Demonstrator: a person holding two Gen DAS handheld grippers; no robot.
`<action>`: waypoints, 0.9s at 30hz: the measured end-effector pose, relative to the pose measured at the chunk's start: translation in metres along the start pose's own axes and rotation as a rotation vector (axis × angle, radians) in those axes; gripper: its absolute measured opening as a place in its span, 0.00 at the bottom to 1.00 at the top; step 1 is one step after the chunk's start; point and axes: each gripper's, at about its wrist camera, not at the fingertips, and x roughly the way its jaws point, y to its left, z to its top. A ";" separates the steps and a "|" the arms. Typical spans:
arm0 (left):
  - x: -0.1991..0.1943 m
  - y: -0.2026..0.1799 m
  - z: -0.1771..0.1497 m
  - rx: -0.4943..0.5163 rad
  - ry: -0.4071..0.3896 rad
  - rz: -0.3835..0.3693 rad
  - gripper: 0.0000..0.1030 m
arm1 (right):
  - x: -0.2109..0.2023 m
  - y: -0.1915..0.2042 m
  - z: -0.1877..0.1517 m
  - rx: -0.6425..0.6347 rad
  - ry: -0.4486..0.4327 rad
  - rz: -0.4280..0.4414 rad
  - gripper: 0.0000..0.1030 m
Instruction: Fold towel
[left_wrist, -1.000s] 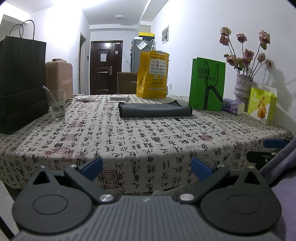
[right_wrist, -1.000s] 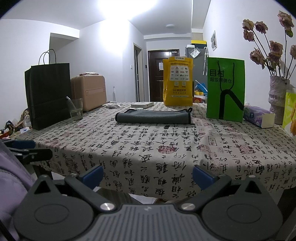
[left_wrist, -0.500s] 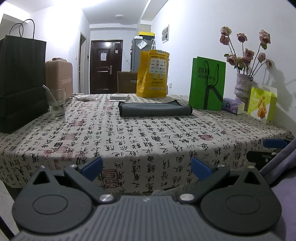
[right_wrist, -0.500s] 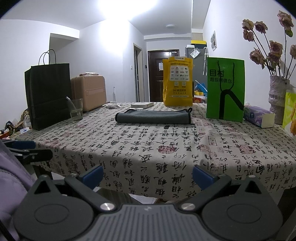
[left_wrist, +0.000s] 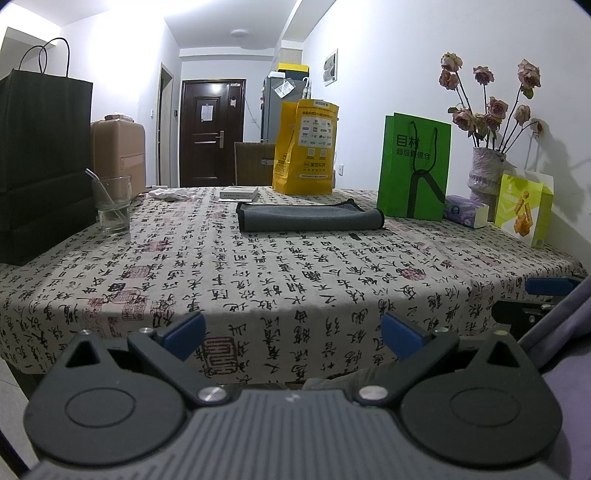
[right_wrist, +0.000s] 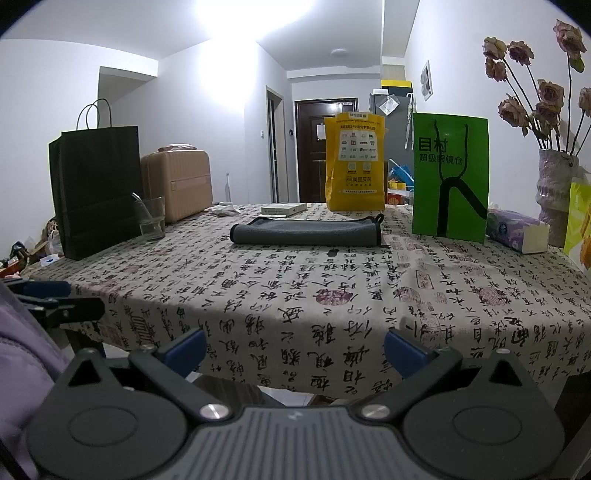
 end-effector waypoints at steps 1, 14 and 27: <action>0.000 0.000 0.000 0.000 0.000 0.000 1.00 | 0.000 0.000 0.000 0.000 0.000 0.000 1.00; 0.000 0.000 -0.001 -0.002 0.002 -0.002 1.00 | 0.001 0.000 0.000 0.002 0.002 0.002 1.00; 0.000 -0.002 -0.002 -0.002 0.003 0.001 1.00 | 0.001 0.000 -0.001 0.002 0.002 0.002 1.00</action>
